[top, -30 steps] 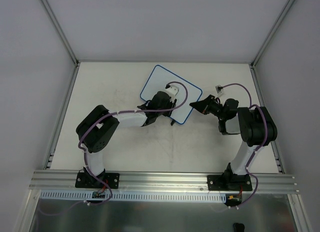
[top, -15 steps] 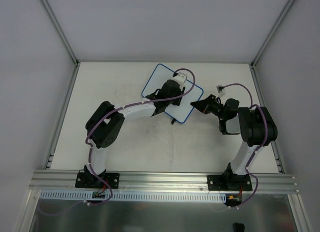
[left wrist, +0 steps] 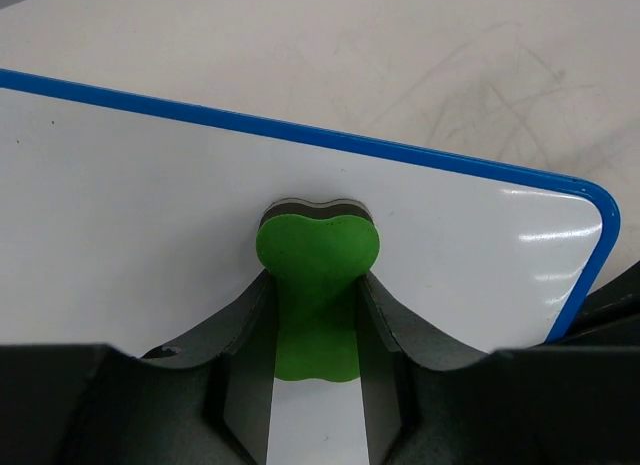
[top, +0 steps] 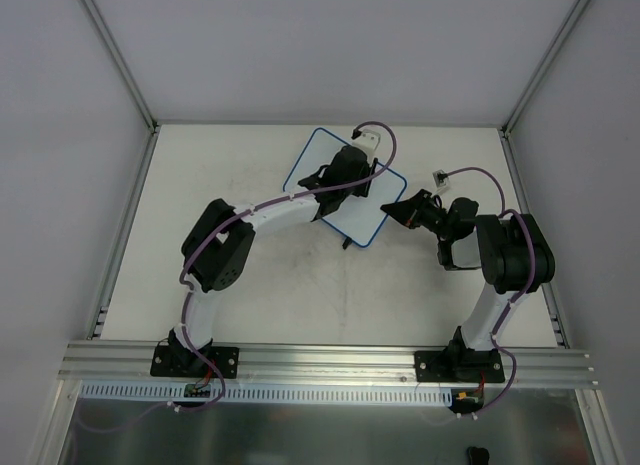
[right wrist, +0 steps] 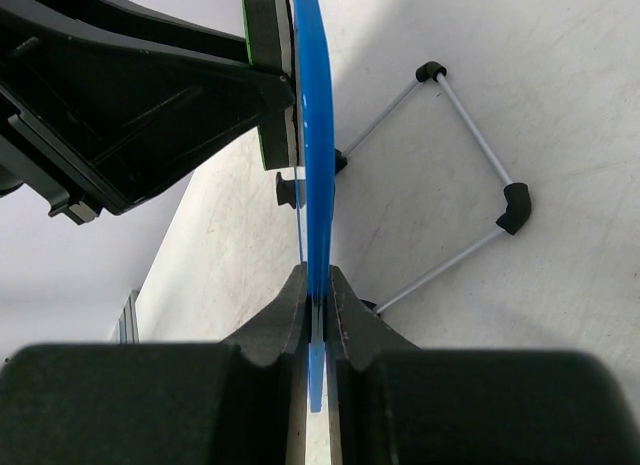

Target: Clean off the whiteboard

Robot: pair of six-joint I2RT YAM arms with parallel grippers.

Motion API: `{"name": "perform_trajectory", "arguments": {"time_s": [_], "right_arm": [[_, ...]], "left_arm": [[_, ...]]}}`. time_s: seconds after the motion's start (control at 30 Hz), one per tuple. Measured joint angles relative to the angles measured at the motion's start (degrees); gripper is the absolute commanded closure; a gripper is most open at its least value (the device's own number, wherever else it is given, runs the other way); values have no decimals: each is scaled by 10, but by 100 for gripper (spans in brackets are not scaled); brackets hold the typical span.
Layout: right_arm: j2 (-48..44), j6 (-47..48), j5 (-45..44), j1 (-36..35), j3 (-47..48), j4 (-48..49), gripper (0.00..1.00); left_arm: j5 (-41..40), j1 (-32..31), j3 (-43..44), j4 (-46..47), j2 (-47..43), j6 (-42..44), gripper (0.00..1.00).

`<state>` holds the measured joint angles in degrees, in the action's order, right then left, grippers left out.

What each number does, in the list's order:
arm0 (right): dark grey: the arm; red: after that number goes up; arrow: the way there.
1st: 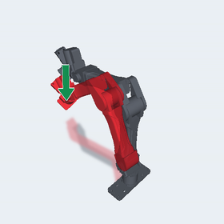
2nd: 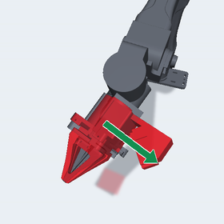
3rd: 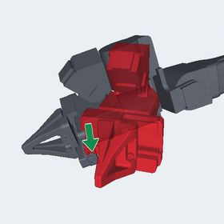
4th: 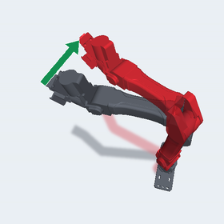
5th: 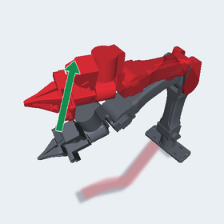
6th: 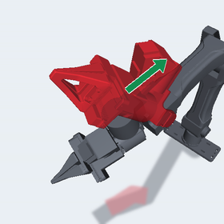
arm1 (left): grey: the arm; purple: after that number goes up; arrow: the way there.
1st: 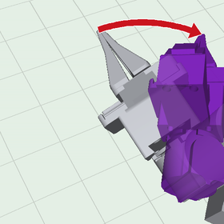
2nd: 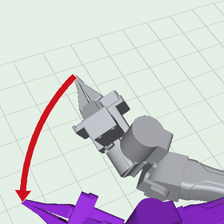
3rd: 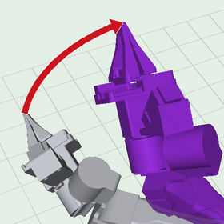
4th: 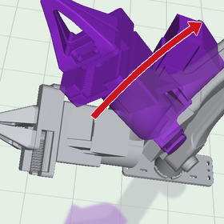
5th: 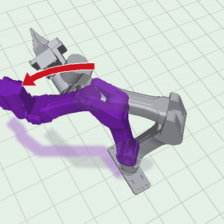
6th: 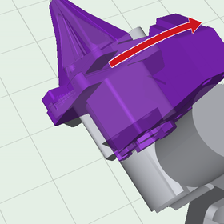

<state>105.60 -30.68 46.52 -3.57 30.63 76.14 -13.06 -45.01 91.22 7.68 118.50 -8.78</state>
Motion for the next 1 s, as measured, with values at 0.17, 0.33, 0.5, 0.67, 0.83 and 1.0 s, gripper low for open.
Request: {"name": "perform_trajectory", "arguments": {"time_s": [0.17, 0.33, 0.5, 0.67, 0.83, 1.0], "right_arm": [[0, 0, 1, 0, 0, 0, 100], [0, 0, 1, 0, 0, -1, 100], [0, 1, 0, 0, 0, -1, 100], [0, 1, 0, 0, -1, -1, 100], [0, 1, 2, 0, -1, 2, 100], [0, 1, 4, 0, -1, 4, 100]], "left_arm": [[0, -2, -52, 25, -21, -13, 100], [-12, -17, -127, 41, -49, -21, 100], [-14, -28, -185, 59, -68, -35, 100], [-23, -30, -210, 90, -74, -47, 100], [-13, -20, -221, 80, -87, -54, 100], [7, 49, -258, 12, -152, -69, 100]]}}
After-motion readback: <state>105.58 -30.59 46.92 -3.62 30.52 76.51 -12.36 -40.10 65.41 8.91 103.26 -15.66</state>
